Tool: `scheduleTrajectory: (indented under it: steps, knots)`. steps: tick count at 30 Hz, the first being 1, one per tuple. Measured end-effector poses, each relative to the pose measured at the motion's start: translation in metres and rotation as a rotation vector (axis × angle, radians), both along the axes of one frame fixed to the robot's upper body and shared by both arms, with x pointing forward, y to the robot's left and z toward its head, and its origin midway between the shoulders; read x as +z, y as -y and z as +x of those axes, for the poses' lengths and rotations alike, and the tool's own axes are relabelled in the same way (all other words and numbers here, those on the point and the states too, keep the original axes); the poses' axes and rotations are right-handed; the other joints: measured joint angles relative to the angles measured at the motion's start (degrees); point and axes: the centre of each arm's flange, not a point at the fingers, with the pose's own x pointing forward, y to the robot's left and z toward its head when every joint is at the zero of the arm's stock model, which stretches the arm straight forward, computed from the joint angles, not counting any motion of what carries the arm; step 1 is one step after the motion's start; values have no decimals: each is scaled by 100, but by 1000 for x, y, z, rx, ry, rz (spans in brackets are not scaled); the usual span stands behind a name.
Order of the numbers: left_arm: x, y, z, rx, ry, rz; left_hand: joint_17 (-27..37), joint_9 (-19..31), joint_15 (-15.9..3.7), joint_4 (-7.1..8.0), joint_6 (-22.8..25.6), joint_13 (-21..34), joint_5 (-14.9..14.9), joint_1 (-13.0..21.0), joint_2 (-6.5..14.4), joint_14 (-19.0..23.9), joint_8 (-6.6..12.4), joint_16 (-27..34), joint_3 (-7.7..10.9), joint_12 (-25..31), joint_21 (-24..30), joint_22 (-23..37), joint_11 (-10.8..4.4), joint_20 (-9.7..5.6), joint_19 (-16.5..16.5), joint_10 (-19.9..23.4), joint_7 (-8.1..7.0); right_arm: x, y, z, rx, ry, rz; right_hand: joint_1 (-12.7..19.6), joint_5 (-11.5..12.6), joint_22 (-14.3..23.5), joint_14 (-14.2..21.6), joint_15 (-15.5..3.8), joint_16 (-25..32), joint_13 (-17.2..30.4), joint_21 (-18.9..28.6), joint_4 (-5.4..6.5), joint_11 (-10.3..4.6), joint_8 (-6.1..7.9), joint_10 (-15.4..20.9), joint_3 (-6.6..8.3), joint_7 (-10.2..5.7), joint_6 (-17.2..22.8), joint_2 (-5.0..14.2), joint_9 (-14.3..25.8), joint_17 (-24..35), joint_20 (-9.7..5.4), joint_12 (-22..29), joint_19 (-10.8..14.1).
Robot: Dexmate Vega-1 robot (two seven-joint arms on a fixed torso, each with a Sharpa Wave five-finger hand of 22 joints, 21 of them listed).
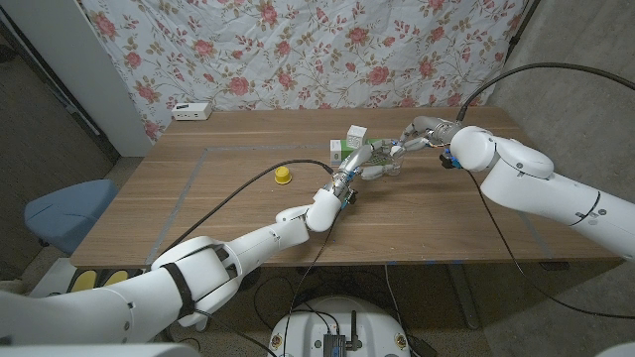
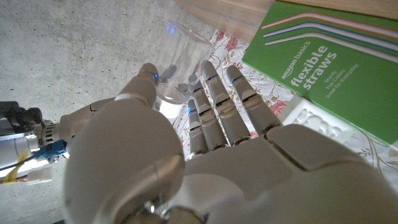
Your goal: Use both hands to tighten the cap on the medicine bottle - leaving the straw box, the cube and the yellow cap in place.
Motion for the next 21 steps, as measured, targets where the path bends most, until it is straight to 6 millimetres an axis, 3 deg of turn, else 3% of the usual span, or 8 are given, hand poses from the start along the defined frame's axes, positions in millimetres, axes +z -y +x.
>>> scheduleTrajectory:
  steps: [10,21]
  knots:
    - [0,-1,0,0,2,0,0,0,-9,0,0,-1,-1,-1,-1,9,0,0,0,-1,0,0,0,0,0,0,0,-2,0,1,-6,13,21,-8,-30,0,90,-33,55,0,0,9,0,112,125,-23,174,177,-40,79,27,-41,0,103]
    - [-1,-1,-2,-5,3,-2,0,0,-22,0,0,3,-12,-1,-2,21,0,0,0,-3,0,0,0,0,0,0,0,-4,-3,0,-30,29,23,-70,-51,0,193,-11,76,-1,0,41,-3,354,288,-87,215,464,-100,180,54,-83,33,184]
